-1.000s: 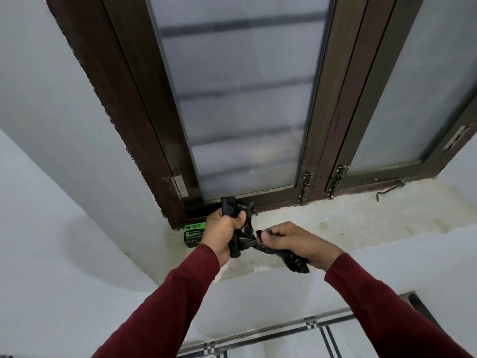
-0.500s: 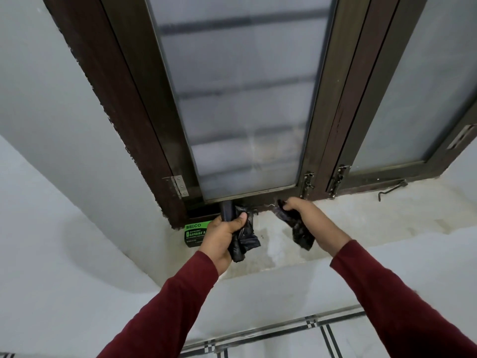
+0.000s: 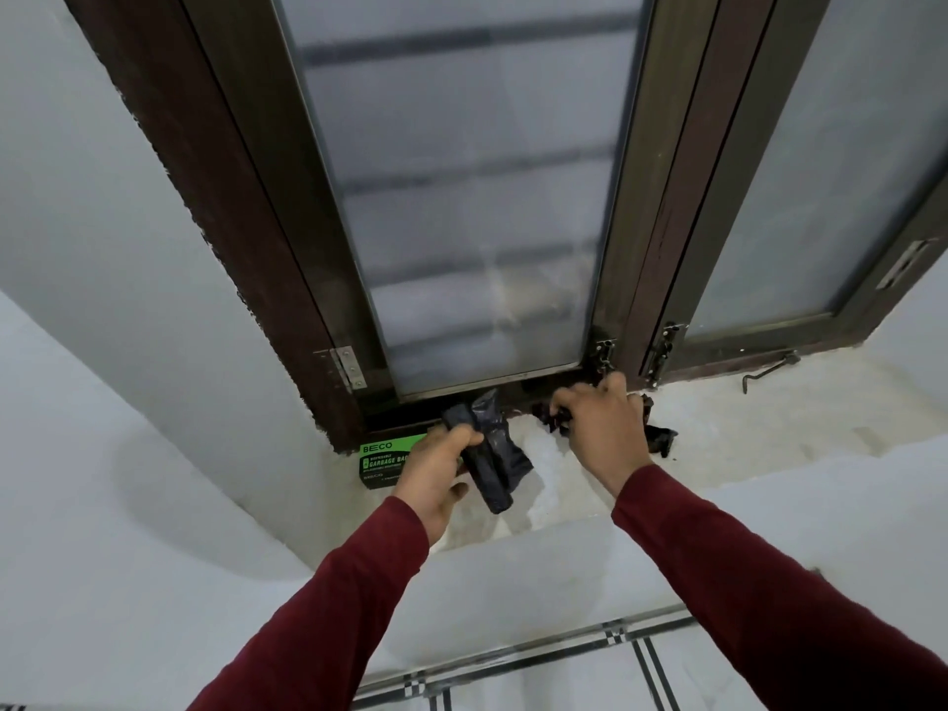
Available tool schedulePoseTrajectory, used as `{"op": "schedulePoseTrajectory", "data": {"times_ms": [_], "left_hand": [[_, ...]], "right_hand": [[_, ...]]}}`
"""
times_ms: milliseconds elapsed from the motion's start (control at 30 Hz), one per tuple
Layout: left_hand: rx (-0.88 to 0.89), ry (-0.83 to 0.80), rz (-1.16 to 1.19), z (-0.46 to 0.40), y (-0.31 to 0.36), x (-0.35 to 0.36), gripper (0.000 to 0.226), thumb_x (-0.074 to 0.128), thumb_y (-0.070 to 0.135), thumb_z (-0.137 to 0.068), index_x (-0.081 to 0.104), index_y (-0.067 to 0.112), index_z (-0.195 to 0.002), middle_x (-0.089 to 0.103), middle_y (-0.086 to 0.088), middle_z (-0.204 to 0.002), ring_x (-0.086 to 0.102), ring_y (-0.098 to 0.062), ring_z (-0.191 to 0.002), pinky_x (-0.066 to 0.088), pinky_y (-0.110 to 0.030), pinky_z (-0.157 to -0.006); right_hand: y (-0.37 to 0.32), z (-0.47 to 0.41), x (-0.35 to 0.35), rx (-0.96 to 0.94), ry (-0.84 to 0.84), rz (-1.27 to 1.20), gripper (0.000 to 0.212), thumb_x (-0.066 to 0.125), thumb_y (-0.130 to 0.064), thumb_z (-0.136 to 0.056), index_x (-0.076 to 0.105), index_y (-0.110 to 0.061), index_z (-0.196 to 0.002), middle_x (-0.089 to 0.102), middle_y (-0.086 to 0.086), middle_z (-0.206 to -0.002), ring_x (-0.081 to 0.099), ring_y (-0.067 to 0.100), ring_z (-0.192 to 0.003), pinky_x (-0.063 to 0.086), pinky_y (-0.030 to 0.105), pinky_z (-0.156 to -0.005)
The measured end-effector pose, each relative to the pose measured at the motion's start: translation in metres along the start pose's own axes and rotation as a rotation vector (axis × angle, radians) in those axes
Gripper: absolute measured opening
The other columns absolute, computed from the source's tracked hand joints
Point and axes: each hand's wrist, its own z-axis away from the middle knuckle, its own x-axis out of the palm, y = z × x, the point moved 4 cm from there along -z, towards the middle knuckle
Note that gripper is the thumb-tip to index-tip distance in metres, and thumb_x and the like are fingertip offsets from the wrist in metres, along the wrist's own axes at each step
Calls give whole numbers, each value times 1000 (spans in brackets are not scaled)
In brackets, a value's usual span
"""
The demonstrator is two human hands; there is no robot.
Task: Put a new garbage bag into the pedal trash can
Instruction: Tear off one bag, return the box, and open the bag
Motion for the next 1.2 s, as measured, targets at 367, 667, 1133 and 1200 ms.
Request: {"op": "schedulePoseTrajectory", "data": {"times_ms": [367,667,1133,1200], "left_hand": [[81,30,-170,-3,2,0,23,64,8,-91,61,23,-109,75,-2,-89,74,-21,-79,54,-35,-68],[101,-23,-131,0,4,22,13,54,10,-101,63,19,-99,80,-9,-97,79,-32,-82,54,-28,-54],[121,-47,-108,5,16,16,16,60,5,-101,71,10,-110,80,-16,-100,80,-30,-76,58,-25,-49],[110,-47,-105,5,16,14,16,61,7,-101,71,11,-112,81,-15,-97,80,-30,-75,59,-25,-49]], "right_hand": [[33,30,52,55,-256,-261,61,53,-1,-81,66,-29,-134,71,0,-114,42,27,-128,44,38,-106],[9,58,13,685,-272,-1535,23,59,-9,-97,74,-22,-110,76,9,-113,71,32,-108,56,43,-96],[1,47,-25,416,-637,-1668,43,75,8,-82,69,-4,-123,71,21,-123,71,40,-109,61,34,-90],[-1,46,-28,361,-655,-1601,48,77,12,-78,70,-3,-122,73,22,-119,71,39,-110,59,38,-94]]}}
